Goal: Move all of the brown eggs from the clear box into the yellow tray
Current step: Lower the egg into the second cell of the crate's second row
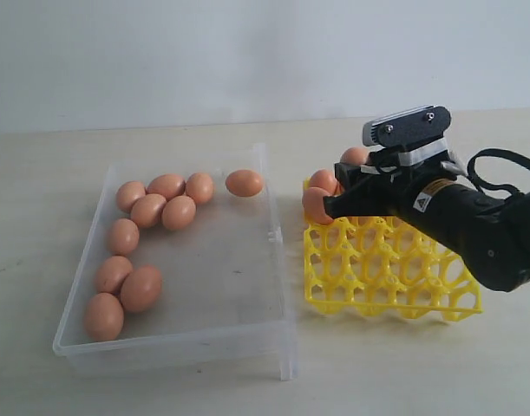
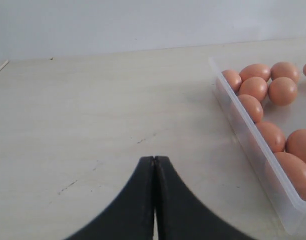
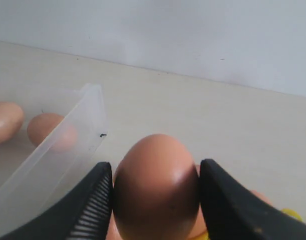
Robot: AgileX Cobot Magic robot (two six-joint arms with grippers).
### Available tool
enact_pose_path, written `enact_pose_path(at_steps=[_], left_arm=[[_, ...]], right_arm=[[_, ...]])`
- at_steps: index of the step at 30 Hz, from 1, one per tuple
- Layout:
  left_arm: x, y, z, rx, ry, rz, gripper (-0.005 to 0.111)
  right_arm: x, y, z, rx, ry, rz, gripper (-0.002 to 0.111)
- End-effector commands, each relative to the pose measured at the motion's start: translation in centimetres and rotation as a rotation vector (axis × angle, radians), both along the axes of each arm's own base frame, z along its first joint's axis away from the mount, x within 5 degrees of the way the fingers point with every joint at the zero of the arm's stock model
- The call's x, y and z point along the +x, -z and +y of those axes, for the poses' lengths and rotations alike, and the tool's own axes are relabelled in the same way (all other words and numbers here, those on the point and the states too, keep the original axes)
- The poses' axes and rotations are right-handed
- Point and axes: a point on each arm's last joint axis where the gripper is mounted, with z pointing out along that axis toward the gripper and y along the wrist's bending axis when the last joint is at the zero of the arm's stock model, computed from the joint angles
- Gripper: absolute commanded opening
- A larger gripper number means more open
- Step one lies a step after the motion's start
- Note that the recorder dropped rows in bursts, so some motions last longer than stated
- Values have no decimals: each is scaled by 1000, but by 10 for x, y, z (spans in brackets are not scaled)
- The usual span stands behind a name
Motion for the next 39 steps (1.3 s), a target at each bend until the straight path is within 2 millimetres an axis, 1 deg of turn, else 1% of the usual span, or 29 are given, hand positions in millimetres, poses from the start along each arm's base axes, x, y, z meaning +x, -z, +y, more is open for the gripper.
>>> enact_pose_path(at_steps=[1, 5, 9, 16, 23, 25, 32, 34, 38, 39], left_arm=[[0, -2, 0, 9, -1, -5, 0], [0, -2, 0, 9, -1, -5, 0], [0, -2, 0, 9, -1, -5, 0], [0, -2, 0, 9, -1, -5, 0], [0, -2, 0, 9, -1, -5, 0], [0, -2, 0, 9, -1, -5, 0], [0, -2, 0, 9, -1, -5, 0], [0, -2, 0, 9, -1, -5, 0], [0, -2, 0, 9, -1, -5, 0], [0, -2, 0, 9, -1, -5, 0]], right_arm=[[1, 9, -3, -14, 8, -9, 0], [2, 14, -4, -21, 21, 2, 0], [-4, 19, -7, -40, 24, 5, 0], [-4, 21, -10, -46, 36, 4, 0], [-5, 34, -7, -51, -6, 33, 1], [-5, 35, -6, -48, -18, 34, 5], [-5, 35, -6, -42, -15, 37, 24], [-5, 35, -6, -42, -15, 37, 32], [-5, 35, -6, -88, -34, 19, 55], [-5, 35, -6, -91, -33, 18, 59]])
